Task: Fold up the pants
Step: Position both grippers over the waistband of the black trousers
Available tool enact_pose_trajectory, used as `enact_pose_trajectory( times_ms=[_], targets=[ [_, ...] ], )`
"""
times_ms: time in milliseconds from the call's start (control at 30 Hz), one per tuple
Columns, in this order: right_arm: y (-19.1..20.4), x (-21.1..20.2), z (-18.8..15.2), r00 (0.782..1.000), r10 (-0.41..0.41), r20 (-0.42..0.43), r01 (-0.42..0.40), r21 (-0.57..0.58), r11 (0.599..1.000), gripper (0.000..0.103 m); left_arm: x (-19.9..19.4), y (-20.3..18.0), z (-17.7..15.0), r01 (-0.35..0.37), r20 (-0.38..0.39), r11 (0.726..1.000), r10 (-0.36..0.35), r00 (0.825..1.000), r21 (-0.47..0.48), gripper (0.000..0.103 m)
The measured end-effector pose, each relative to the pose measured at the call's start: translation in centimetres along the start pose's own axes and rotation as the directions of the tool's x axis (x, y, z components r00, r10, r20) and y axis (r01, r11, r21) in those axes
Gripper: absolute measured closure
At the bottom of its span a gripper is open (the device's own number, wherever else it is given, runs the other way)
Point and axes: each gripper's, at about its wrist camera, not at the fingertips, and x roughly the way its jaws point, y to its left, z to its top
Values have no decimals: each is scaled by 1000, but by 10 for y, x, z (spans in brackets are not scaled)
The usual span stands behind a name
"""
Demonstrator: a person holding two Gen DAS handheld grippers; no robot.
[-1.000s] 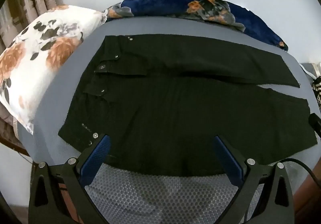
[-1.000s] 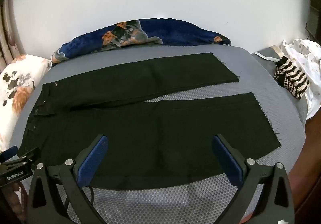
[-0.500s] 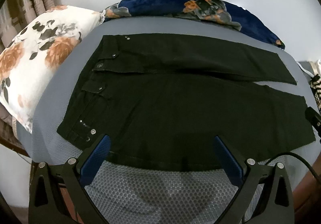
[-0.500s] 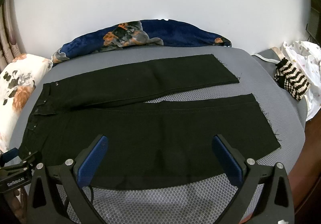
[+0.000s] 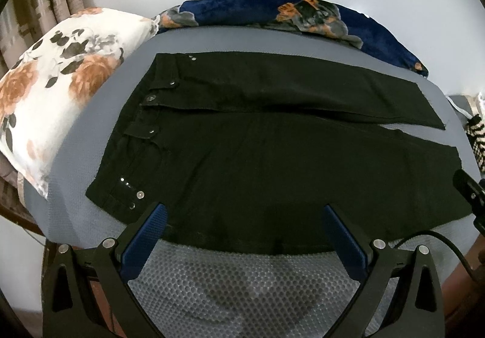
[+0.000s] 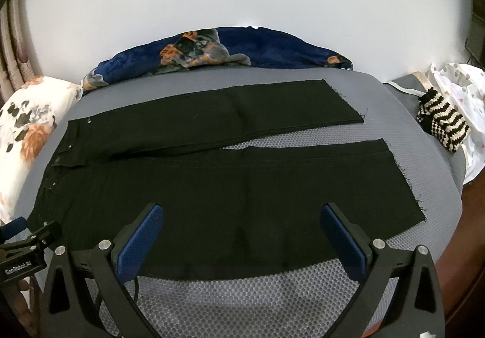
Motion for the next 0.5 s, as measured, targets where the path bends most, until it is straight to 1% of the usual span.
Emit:
enact_pose_trajectory(
  times_ms=[500],
  targets=[
    [-2, 0, 0, 1000, 6, 0, -6, 7, 1000, 0, -4, 2, -4, -6, 10, 1000, 6, 1000, -24, 2]
  ],
)
